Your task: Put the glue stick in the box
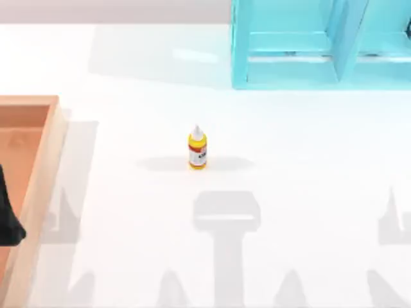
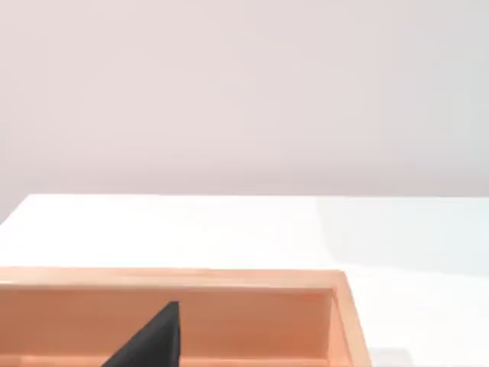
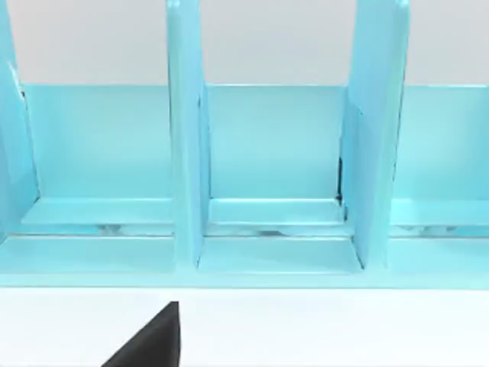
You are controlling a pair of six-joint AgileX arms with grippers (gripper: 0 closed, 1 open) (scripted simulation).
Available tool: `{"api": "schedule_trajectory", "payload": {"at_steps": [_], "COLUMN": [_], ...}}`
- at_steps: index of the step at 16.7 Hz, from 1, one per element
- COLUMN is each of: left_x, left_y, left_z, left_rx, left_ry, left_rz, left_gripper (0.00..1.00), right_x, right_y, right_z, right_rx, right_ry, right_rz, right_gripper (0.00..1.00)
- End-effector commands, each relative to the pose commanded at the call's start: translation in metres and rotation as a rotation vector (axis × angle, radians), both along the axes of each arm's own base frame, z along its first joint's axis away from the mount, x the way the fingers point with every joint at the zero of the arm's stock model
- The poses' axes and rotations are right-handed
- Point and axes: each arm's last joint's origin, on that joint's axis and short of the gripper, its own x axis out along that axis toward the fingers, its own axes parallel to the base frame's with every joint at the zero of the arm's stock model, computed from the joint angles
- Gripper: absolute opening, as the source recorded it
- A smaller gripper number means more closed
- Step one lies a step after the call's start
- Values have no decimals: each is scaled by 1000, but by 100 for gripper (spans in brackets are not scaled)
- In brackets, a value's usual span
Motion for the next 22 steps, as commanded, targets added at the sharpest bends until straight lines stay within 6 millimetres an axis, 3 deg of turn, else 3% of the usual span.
{"api": "schedule_trajectory", "payload": {"at_steps": [7, 13, 18, 22], "left_x": [6, 40, 87, 117], "left_y": [-5, -27, -76, -135], "left_z": [16, 49, 52, 21], "left_rx": [-8, -41, -72, -78], "left_ry": [-22, -38, -13, 27], "left_rz": [2, 7, 5, 3], "left_gripper": [100, 100, 100, 100], "right_x": [0, 0, 0, 0], "right_y": [0, 0, 0, 0], "right_z": [0, 0, 0, 0], "right_rx": [0, 0, 0, 0], "right_ry": [0, 0, 0, 0], "right_rz": [0, 0, 0, 0], "right_gripper": [100, 100, 100, 100]}}
